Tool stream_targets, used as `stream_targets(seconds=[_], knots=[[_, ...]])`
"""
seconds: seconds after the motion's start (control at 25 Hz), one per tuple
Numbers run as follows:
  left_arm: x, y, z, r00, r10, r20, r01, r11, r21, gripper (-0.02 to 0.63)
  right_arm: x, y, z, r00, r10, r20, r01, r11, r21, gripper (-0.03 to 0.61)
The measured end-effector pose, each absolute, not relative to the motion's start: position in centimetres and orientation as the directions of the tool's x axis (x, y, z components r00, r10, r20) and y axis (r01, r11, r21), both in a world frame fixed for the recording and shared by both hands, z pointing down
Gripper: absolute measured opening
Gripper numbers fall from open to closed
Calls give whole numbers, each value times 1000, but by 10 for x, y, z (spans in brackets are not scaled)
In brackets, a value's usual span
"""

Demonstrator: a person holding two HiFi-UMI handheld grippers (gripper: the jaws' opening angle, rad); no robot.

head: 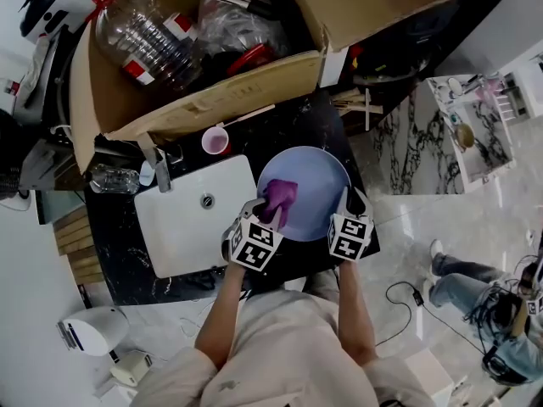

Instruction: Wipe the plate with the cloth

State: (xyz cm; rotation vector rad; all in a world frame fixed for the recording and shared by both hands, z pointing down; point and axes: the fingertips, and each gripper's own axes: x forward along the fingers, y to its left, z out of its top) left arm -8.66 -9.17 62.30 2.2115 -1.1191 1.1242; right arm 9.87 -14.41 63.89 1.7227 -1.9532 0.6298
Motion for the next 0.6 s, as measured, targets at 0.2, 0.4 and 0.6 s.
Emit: stream_targets(seconds=[0.2,0.4,0.6], knots=[[-78,-81,623,374,-441,816,-784,-621,23,60,99,-143,639,-105,-789,606,-994,95,-49,34],[-67,-71,623,397,-409,821,-758,-651,42,60,100,-143,638,-106,-792,601,-994,85,-63,33],[-54,-60,625,417,-378,827,-731,-680,57,60,100,-142,639,-109,-794,598,-994,77,-78,33]])
